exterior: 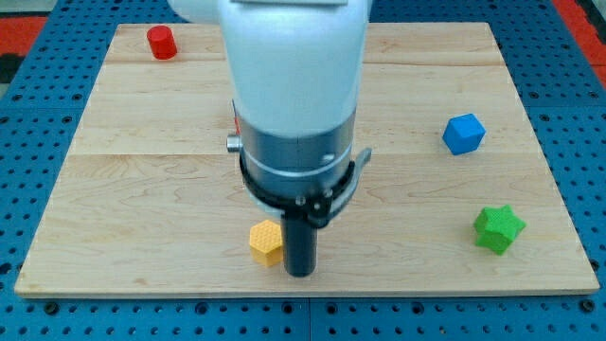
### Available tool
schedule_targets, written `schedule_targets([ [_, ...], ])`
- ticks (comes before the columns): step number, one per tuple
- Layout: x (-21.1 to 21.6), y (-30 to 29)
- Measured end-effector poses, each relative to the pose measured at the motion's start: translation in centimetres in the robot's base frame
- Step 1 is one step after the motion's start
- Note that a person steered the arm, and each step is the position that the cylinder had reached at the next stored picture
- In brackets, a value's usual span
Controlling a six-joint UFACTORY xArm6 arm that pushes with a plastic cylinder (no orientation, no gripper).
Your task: Move the yellow hexagon slightly up
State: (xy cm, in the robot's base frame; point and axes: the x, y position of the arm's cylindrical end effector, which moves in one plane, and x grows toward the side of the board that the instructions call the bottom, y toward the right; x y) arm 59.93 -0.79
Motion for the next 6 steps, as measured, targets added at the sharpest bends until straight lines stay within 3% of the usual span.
schedule_targets([
  [2, -1.1, -4.8],
  [4, -5.6, -3.5],
  [6, -7.7, 3.0],
])
